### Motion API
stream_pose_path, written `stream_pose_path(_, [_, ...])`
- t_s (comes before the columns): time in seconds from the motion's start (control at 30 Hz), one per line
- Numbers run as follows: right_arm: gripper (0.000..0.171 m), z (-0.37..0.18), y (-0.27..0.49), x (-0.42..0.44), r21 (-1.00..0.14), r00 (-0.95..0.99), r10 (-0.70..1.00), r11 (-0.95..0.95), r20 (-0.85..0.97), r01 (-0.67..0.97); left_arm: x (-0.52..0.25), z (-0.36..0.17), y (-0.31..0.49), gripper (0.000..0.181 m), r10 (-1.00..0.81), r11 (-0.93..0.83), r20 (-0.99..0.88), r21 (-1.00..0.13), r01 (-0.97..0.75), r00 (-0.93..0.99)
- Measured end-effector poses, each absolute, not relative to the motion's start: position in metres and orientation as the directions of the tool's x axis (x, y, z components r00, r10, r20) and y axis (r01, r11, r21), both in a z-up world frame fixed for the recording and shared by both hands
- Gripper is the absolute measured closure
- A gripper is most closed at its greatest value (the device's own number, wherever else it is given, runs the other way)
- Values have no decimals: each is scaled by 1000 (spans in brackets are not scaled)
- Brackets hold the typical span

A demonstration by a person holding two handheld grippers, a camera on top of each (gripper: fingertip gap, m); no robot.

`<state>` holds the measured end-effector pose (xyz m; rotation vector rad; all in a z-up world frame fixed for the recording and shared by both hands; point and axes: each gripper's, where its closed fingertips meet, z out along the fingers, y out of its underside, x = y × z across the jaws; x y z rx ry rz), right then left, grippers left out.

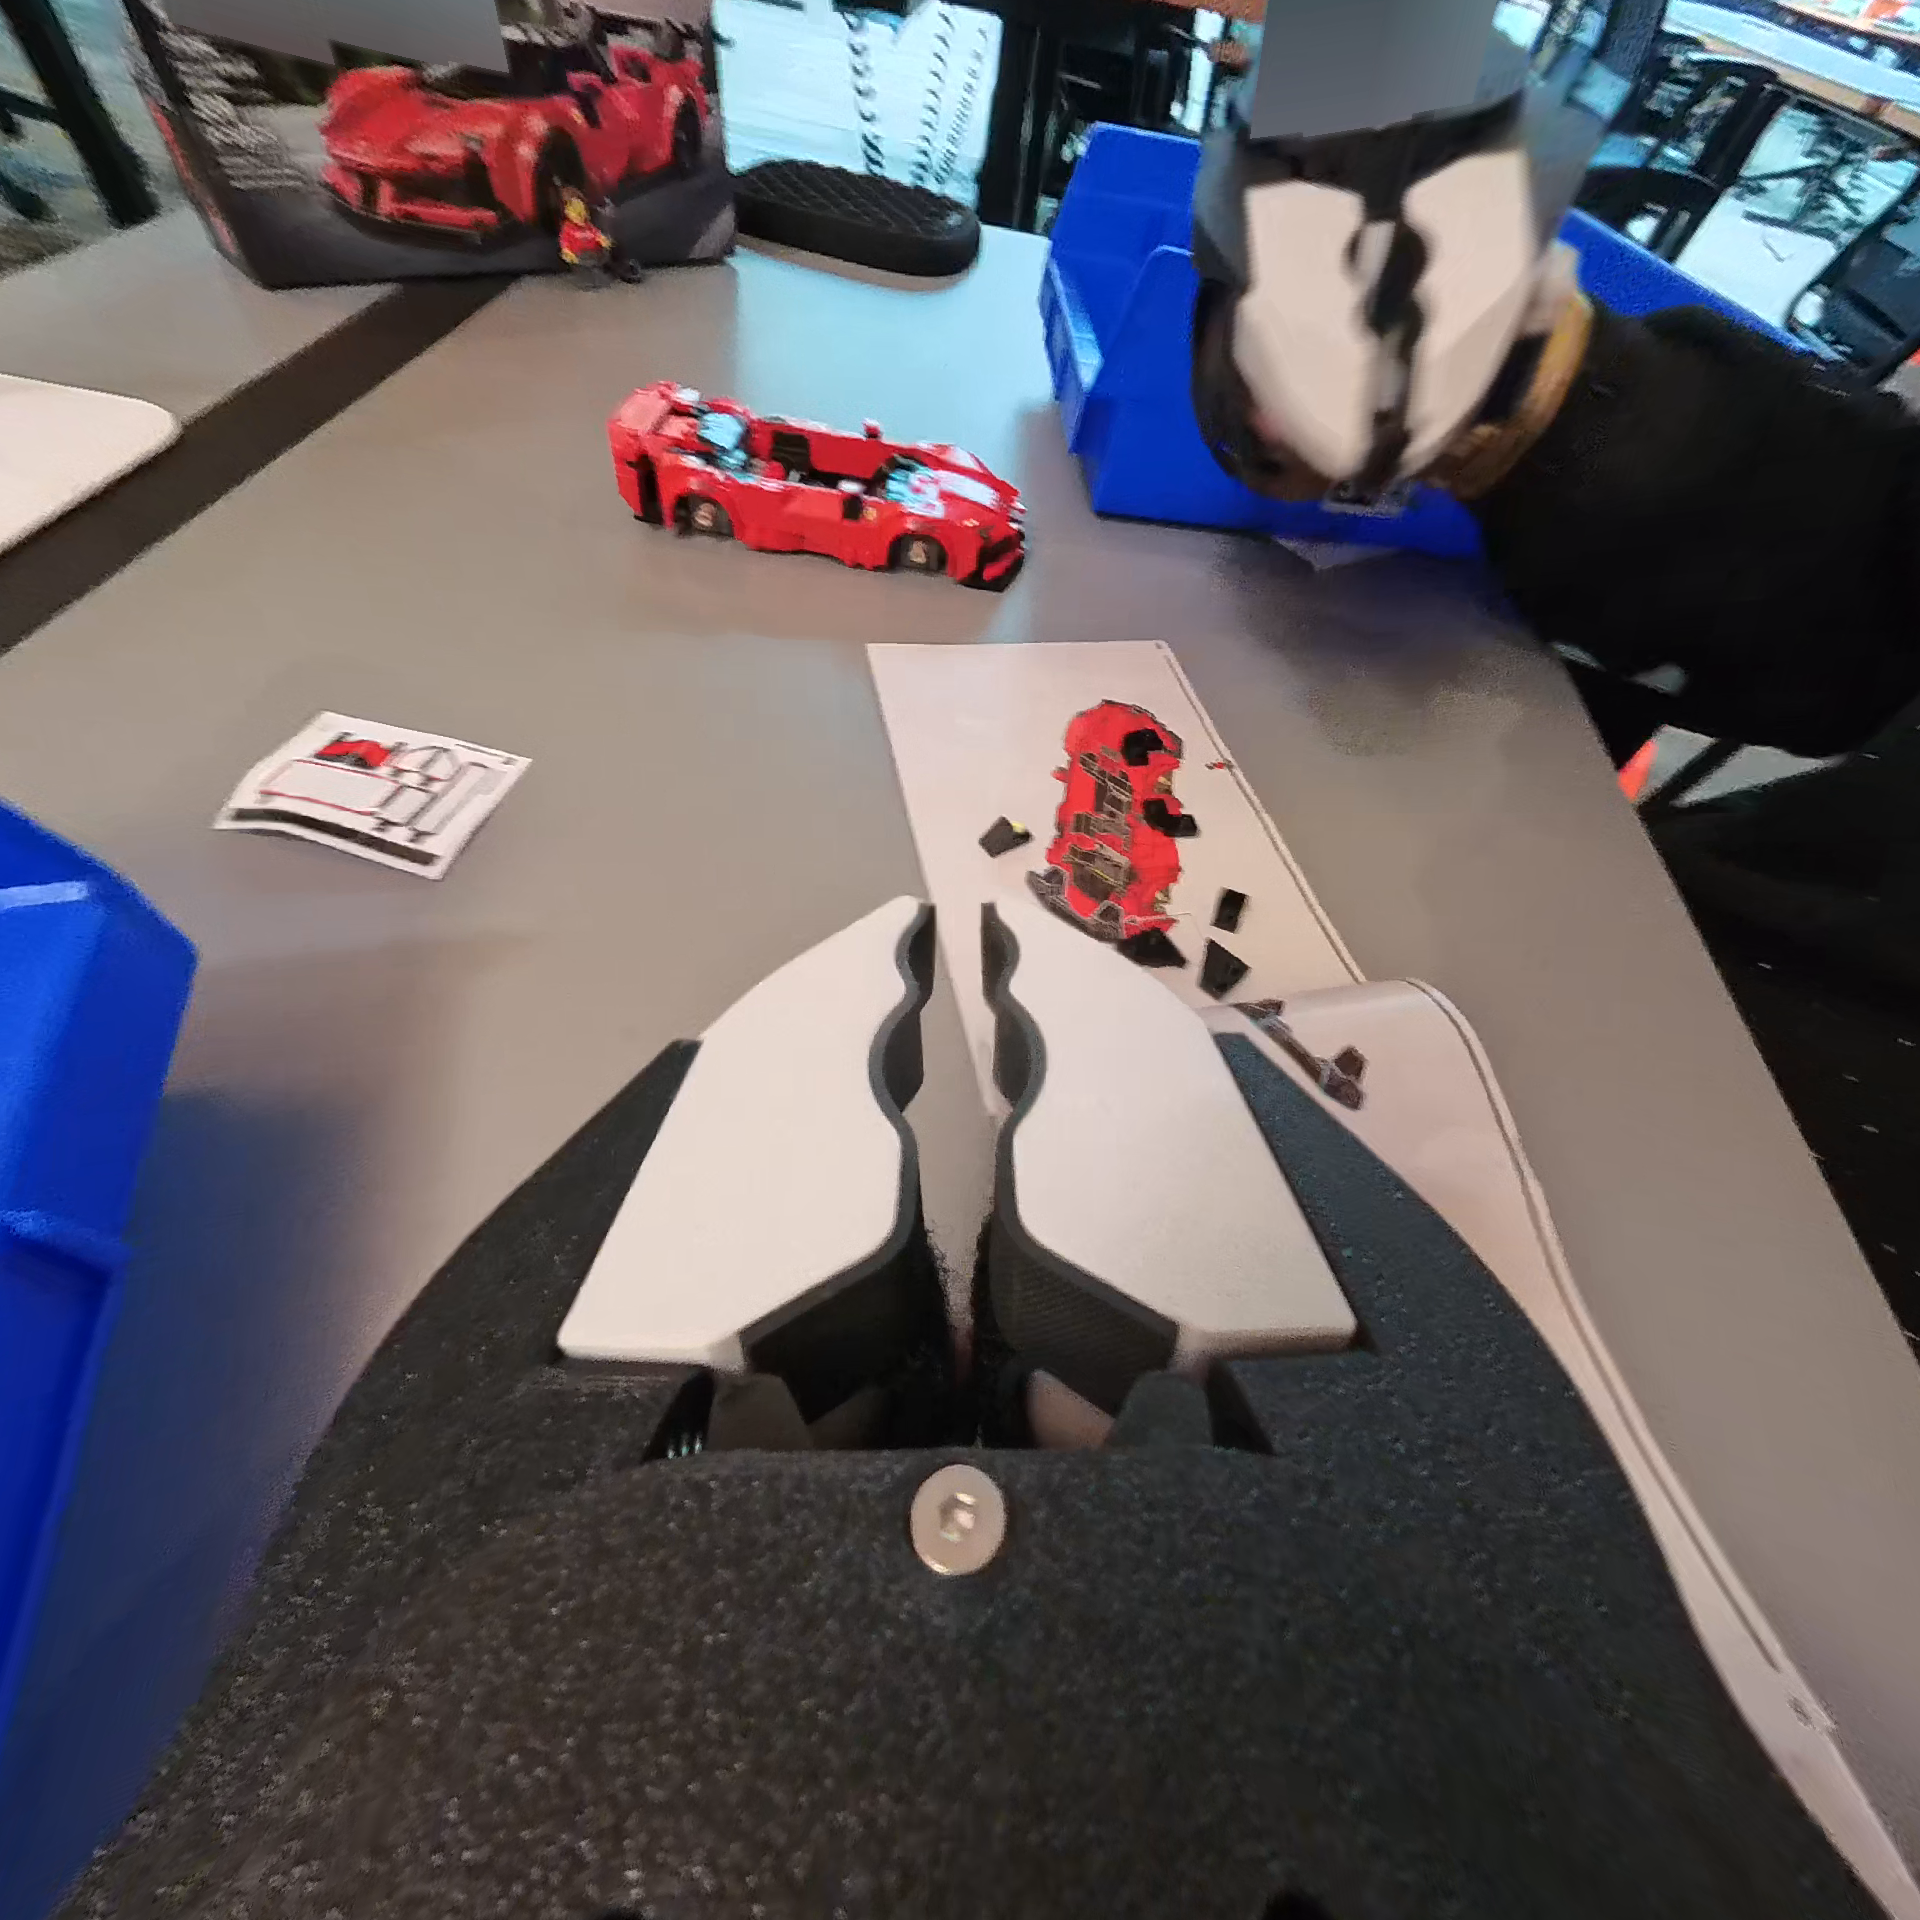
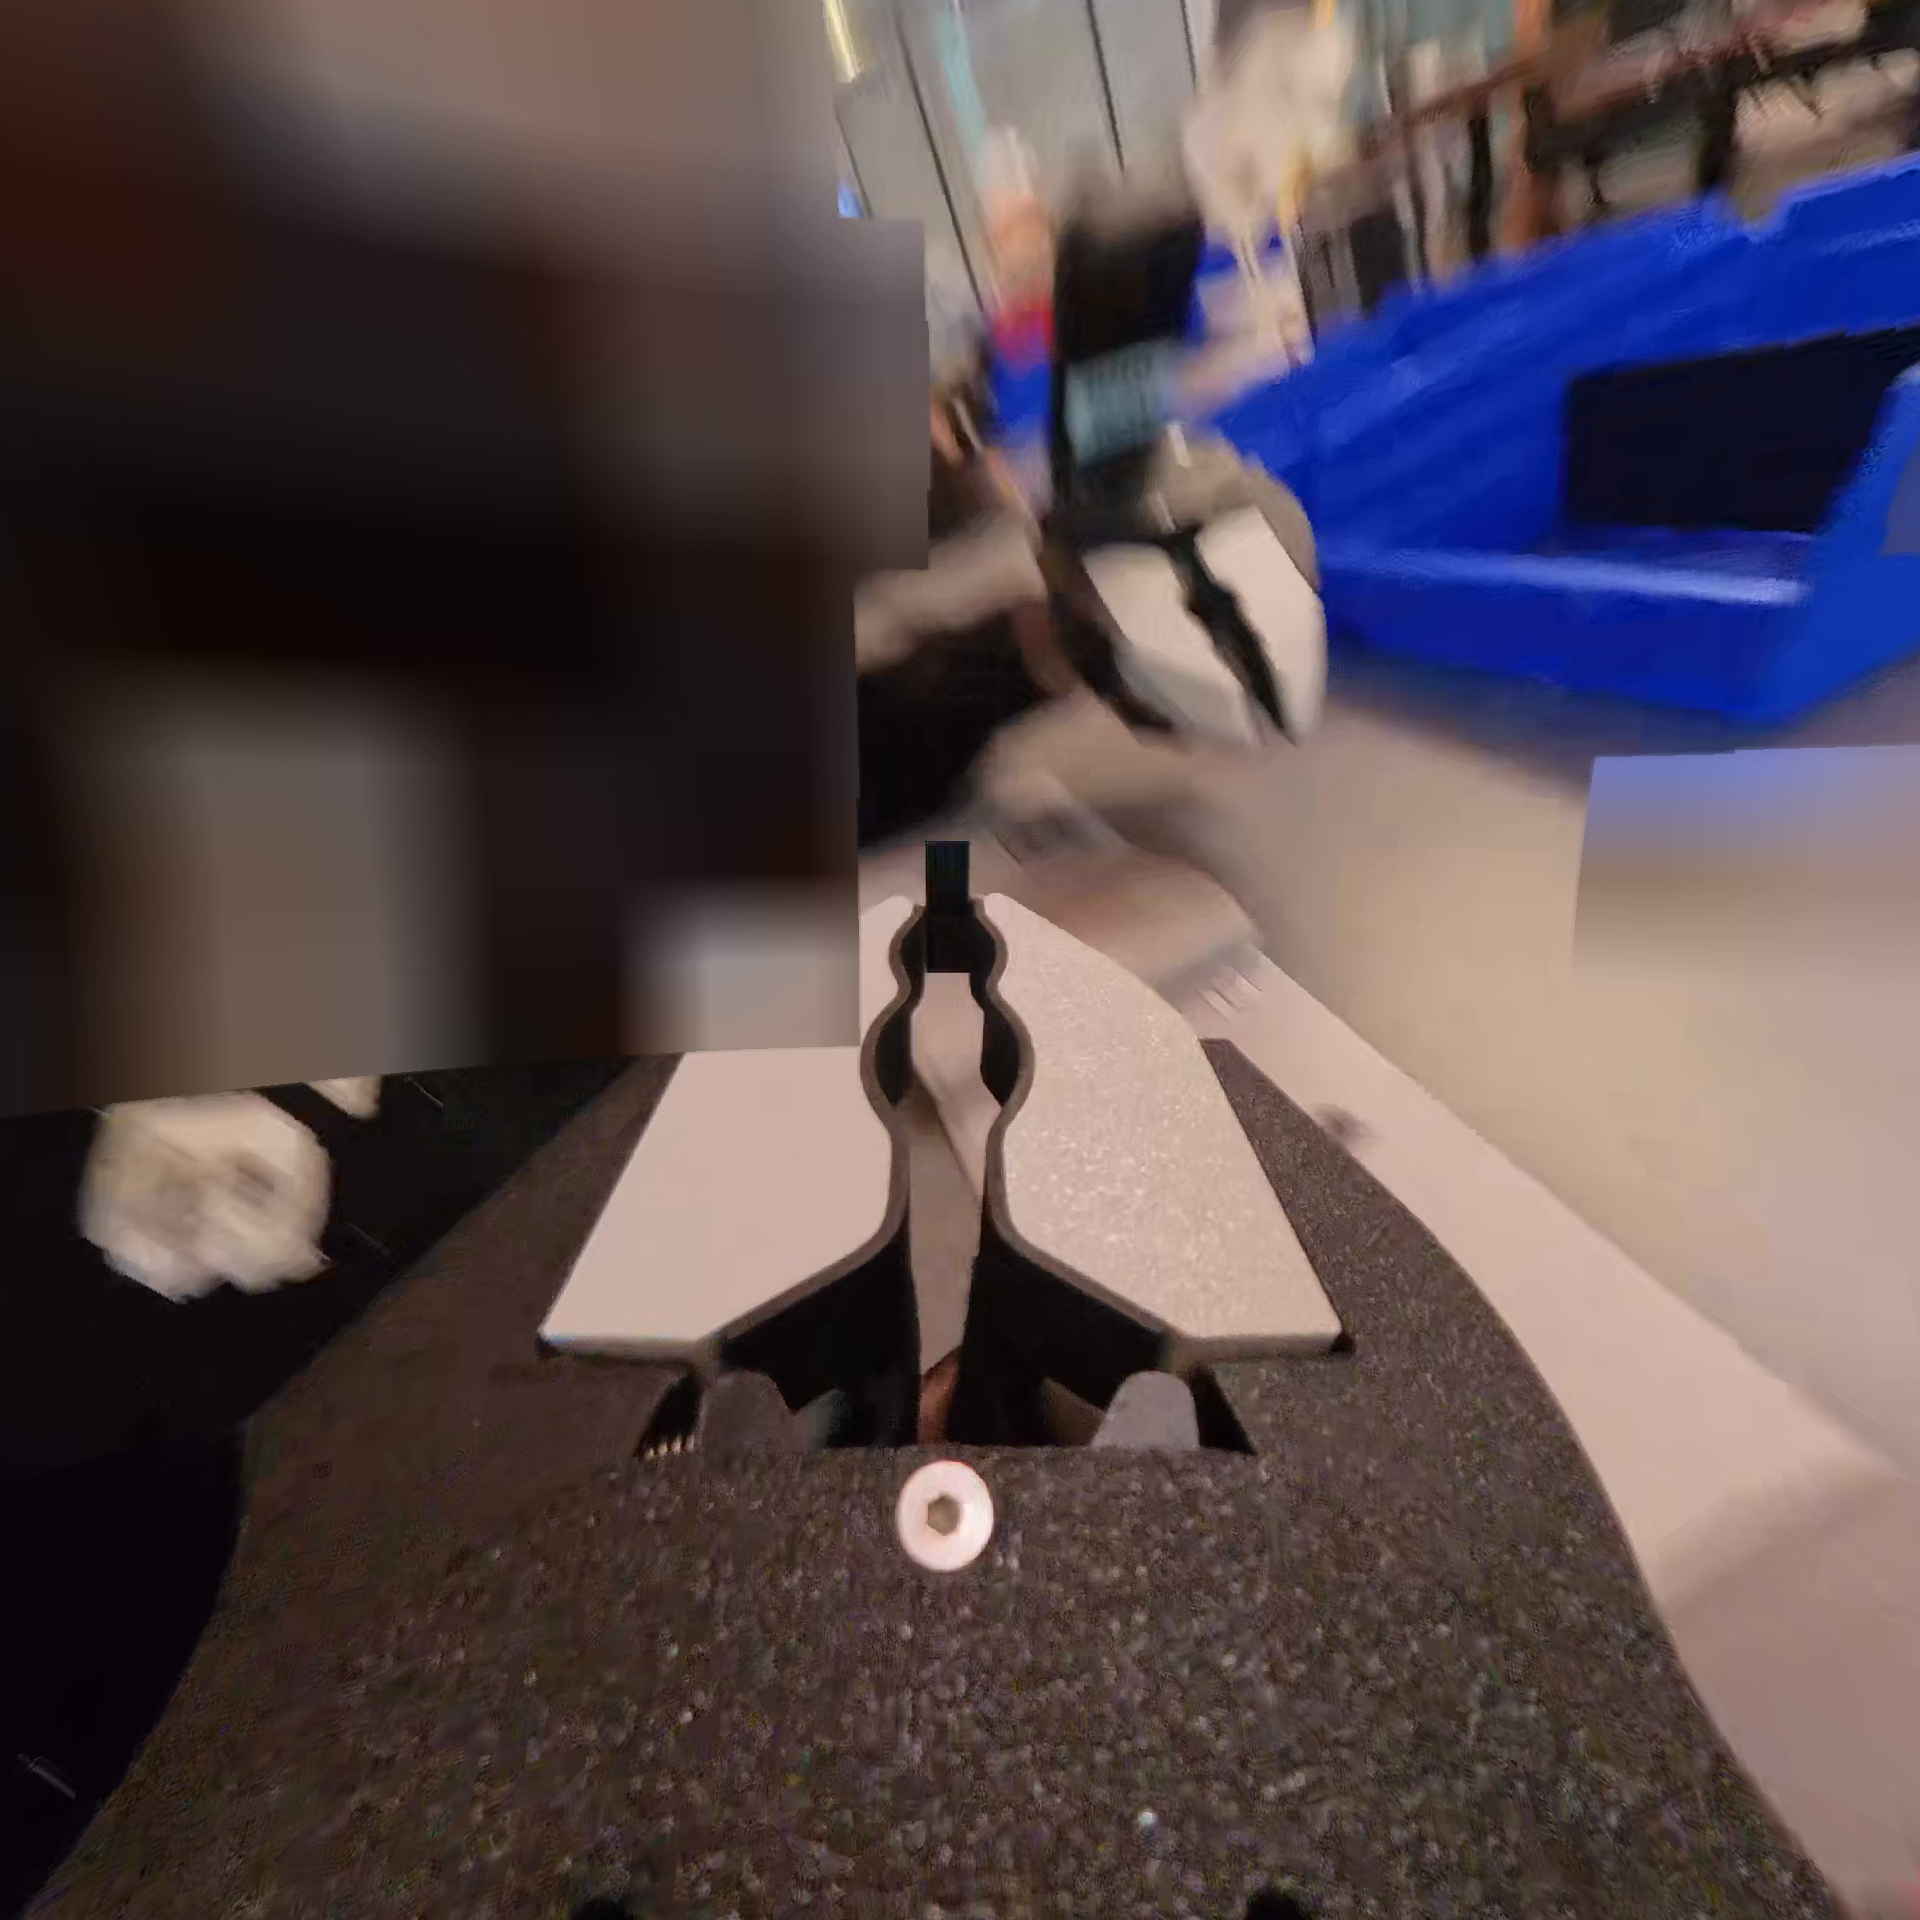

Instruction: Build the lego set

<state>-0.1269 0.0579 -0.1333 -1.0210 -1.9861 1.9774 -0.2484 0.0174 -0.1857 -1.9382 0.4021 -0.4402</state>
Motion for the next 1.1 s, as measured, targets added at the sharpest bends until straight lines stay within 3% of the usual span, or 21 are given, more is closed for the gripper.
stream_pose_path(0.1, [164, -183, 77, -127, -852, -776, 628, 433, 52, 293, -232, -187, 11, 174, -532, -429, 165, -898, -96, 831])
stream_pose_path(0.33, [164, -232, 76, -131, -528, -891, 423, 801, 165, 283, -176, -189, 13, 174, -600, -552, 315, -829, -96, 735])
stream_pose_path(0.53, [164, -255, 80, -134, -389, -930, 331, 887, 160, 249, -164, -215, 18, 180, -514, -668, 309, -729, -147, 800])
stream_pose_path(0.73, [164, -257, 79, -135, -384, -932, 320, 892, 168, 237, -158, -220, 27, 181, -513, -638, 239, -749, -179, 825])
stream_pose_path(1.1, [164, -257, 77, -136, -388, -936, 310, 893, 167, 227, -142, -230, 54, 181, -611, -489, -41, -766, -418, 790])
